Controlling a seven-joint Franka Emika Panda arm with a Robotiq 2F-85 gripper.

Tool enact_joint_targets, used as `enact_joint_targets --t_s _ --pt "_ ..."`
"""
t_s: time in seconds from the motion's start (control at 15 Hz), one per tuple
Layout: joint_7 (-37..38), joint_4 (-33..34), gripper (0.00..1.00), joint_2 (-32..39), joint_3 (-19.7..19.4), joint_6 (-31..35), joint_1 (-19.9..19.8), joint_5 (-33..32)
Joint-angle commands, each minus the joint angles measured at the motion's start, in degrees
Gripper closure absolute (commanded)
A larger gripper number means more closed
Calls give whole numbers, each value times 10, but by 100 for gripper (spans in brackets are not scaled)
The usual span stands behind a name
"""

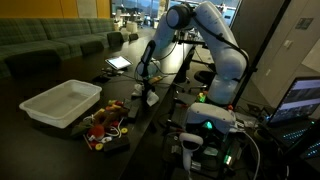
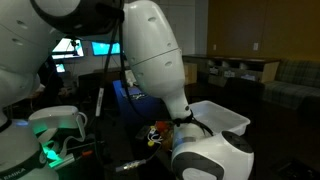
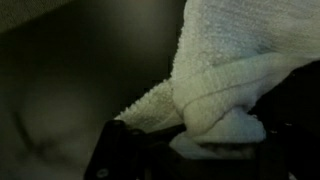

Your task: Push the items on the table to the left using the white cloth

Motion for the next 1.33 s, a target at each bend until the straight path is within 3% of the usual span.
enact_joint_targets --t_s 0.0,0.33,0.67,1.27 --pt "-12 -98 100 -49 11 13 2 -6" --pt "-26 -170 100 -82 58 3 4 8" --pt "-16 -173 100 -83 118 5 20 33" --pt "23 -166 100 -88 190 -10 108 70"
